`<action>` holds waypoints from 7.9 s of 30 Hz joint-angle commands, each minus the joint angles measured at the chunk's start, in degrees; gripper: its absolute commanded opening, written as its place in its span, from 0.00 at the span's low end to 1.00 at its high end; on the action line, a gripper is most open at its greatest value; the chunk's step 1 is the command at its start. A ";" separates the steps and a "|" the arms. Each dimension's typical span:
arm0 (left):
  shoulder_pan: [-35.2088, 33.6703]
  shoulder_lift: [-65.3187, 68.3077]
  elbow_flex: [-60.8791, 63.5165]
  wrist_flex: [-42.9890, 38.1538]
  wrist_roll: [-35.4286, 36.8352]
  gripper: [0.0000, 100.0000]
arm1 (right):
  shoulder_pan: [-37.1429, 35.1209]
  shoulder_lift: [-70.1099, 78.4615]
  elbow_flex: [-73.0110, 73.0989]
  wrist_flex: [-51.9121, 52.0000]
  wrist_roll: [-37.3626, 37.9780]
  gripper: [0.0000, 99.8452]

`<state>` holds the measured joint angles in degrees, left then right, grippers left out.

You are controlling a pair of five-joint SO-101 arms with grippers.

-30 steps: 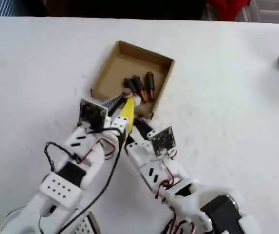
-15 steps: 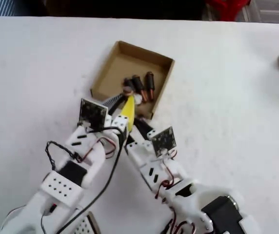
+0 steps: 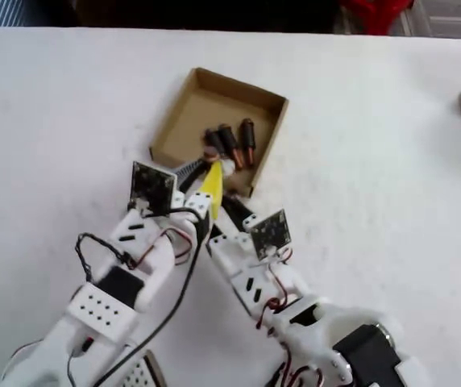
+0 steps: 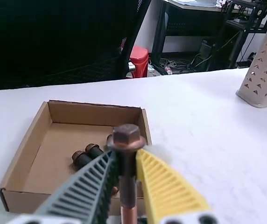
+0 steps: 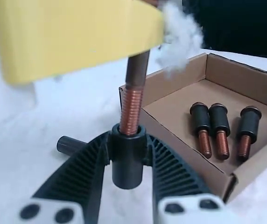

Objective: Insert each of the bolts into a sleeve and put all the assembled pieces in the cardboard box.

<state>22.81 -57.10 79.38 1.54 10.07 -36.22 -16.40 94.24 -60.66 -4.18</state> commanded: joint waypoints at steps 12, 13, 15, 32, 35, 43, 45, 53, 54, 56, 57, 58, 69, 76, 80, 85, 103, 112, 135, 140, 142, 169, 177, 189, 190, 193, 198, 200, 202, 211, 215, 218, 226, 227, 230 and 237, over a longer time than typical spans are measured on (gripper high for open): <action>0.40 -1.98 -1.67 10.64 0.44 0.02 | 0.57 -0.66 -0.35 -1.54 0.44 0.02; 0.57 -1.98 -1.67 11.52 0.44 0.02 | 0.57 -0.66 -0.44 -1.54 0.44 0.02; 1.36 -1.98 -1.67 13.80 -0.62 0.03 | 0.57 -0.66 -0.44 -1.54 0.44 0.02; 2.68 -8.40 -1.93 27.08 -1.58 0.44 | 0.66 -0.48 -0.53 -1.54 0.44 0.02; 0.13 -15.08 -1.67 24.26 4.57 0.45 | 0.66 -0.22 -0.62 -1.54 0.44 0.02; -15.78 -25.80 -1.58 20.31 18.11 0.44 | 0.66 -0.22 -0.62 -1.45 0.44 0.02; -17.45 -26.68 -1.67 20.31 18.90 0.38 | 0.66 -0.22 -0.62 -1.45 0.44 0.02; -26.95 -27.03 -1.49 21.63 19.34 0.06 | 0.66 -0.75 -0.70 1.89 0.44 0.02; -27.91 -27.03 -1.49 23.82 19.34 0.07 | 0.66 -0.75 -1.14 2.59 0.53 0.02; -29.32 -27.03 -1.49 29.54 19.08 0.03 | 1.36 -0.75 -1.67 4.09 1.49 0.02; -29.67 -27.03 -1.49 32.44 18.90 0.02 | 1.98 -0.75 -2.20 4.79 2.81 0.02; -29.85 -26.95 -1.05 35.34 18.73 0.02 | 2.42 -0.75 -2.64 5.76 3.87 0.02; -29.67 -27.03 14.24 39.47 1.85 0.03 | 7.16 -18.68 -5.10 28.97 6.95 0.02; -29.58 -27.30 17.14 39.47 -2.29 0.03 | 11.30 -37.85 -20.75 74.51 6.95 0.02; -29.58 -27.30 17.23 39.47 -2.37 0.03 | 13.93 -36.97 -33.67 90.07 7.21 0.02; -29.76 -27.30 17.23 39.56 -2.37 0.03 | 17.27 -26.51 -48.44 99.56 11.87 0.02; -29.85 -27.30 16.44 42.73 -4.22 0.03 | 18.33 26.07 -93.54 102.99 11.78 0.02; -29.85 -27.30 16.44 42.64 -4.84 0.03 | 18.15 43.91 -107.43 104.57 11.87 0.02; -38.46 -27.03 14.68 35.16 -0.88 0.03 | 8.04 36.35 -123.34 143.25 12.31 0.10; -40.84 -26.95 13.80 35.08 -0.35 0.03 | 2.15 28.26 -123.34 148.35 12.31 0.06; -41.89 -26.86 12.48 35.43 -0.35 0.03 | -0.22 24.48 -123.34 150.55 12.22 0.06; -70.64 41.10 -25.67 25.93 5.71 0.03 | -12.88 20.18 -90.02 123.56 27.16 0.24; -71.96 43.47 -26.99 25.93 9.49 0.03 | -14.90 37.67 -103.38 123.65 43.34 0.24; -70.55 43.65 -26.90 25.93 9.49 0.03 | -14.37 45.67 -107.16 116.53 47.47 0.24; -70.55 43.65 -26.99 25.93 9.49 0.03 | -14.37 45.85 -107.16 115.91 47.47 0.24; -70.55 43.74 -26.90 25.93 9.49 0.03 | -13.58 46.11 -107.16 114.07 47.47 0.24; -70.55 43.74 -26.90 25.93 9.49 0.03 | -12.53 47.34 -107.16 111.87 47.47 0.24; -70.55 43.74 -26.90 25.93 9.49 0.03 | -12.53 49.71 -107.34 110.11 47.47 0.24; -70.55 43.74 -26.90 25.93 9.49 0.03 | -12.53 53.05 -109.19 109.58 47.47 0.24; -70.55 43.82 -26.90 25.93 9.41 0.03 | -11.65 62.90 -126.07 120.66 47.03 0.23; -70.55 43.82 -26.90 25.93 9.41 0.03 | -11.65 66.15 -132.31 126.90 47.21 0.06; -70.55 43.82 -26.90 25.93 9.41 0.03 | -11.65 67.38 -134.33 130.15 47.12 0.04; -70.55 43.82 -26.81 25.67 9.41 0.03 | -11.47 61.05 -134.77 145.54 47.03 0.02; -70.55 43.82 -26.81 25.67 9.41 0.03 | -11.12 59.30 -134.77 148.26 47.03 0.02; -70.46 43.82 -26.81 25.76 9.41 0.03 | -9.89 54.99 -134.33 154.15 47.38 0.02; -70.46 43.82 -26.81 25.67 9.41 0.03 | -4.09 47.87 -134.15 161.80 46.95 0.02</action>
<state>-48.75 -13.41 55.21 28.62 18.77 -44.13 38.73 -39.74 96.88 42.59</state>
